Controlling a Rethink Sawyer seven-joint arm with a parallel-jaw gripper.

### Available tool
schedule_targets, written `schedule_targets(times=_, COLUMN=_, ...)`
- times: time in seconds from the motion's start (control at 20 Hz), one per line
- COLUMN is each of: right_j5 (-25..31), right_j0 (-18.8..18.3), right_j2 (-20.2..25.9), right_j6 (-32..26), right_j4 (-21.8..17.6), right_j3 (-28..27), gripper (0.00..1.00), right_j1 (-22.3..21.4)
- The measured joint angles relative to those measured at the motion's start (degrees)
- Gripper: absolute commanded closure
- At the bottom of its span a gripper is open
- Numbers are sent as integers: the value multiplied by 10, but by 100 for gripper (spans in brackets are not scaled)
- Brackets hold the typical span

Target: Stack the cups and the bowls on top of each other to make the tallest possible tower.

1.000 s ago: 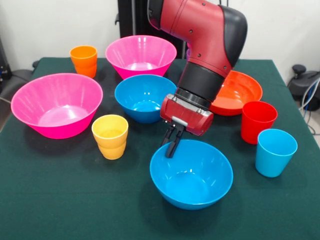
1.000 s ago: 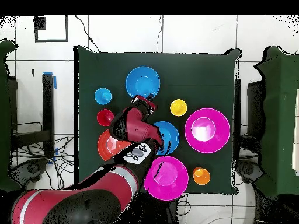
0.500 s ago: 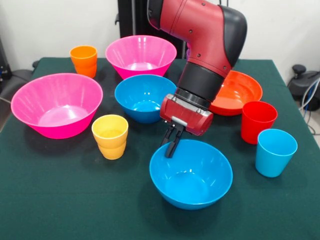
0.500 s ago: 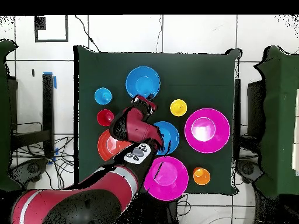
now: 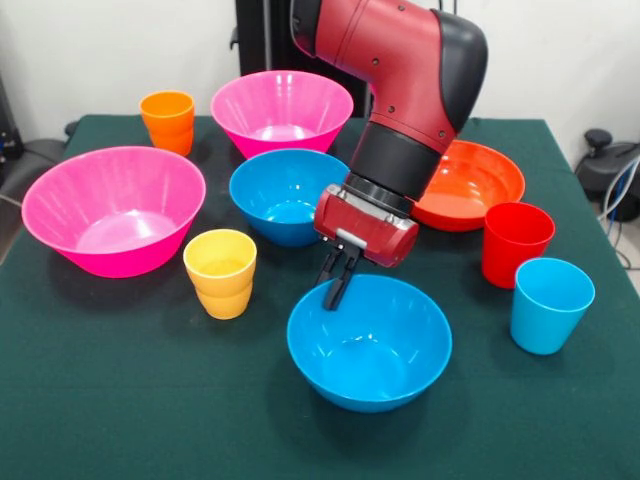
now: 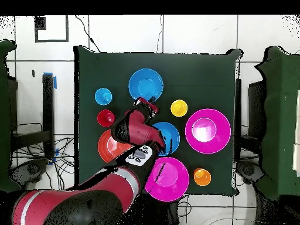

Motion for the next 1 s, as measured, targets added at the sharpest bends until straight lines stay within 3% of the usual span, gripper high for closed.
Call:
schedule_targets(times=0.5, right_j5=-13, right_j0=-6, right_j2=0, right_j6=23, right_j4=0, right_j3=6, gripper=100, right_j1=2)
schedule_targets(times=0.55, right_j5=-13, right_j0=-6, right_j2=0, right_j6=25, right_j4=0, right_j3=6, gripper=0, right_j1=2)
schedule_targets(times=1.0, right_j5=-13, right_j0=-7, right_j2=0, right_j6=25, right_j4=0, right_j3=16, gripper=0, right_j1=31)
